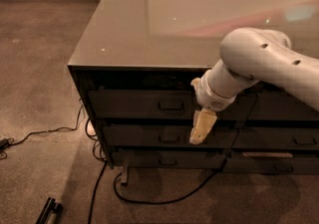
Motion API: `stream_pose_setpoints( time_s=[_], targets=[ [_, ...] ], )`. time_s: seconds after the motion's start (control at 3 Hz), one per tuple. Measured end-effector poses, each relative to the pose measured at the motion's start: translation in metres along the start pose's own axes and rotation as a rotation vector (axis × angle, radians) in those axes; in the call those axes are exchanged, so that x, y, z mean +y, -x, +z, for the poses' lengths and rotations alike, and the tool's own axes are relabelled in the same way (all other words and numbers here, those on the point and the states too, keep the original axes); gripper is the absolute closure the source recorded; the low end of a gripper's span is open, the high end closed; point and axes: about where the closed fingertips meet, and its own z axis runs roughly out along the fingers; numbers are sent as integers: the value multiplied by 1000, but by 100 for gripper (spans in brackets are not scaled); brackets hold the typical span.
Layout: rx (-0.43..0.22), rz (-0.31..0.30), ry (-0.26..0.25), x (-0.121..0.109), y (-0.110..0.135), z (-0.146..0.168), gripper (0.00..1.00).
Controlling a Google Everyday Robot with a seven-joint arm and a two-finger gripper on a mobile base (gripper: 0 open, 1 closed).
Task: Open top drawer
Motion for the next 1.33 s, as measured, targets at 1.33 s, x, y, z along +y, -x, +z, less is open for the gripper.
stream_pose_setpoints(
  time_s=[1.33],
  targets=[
    [99,9,65,-16,9,41,0]
  ],
)
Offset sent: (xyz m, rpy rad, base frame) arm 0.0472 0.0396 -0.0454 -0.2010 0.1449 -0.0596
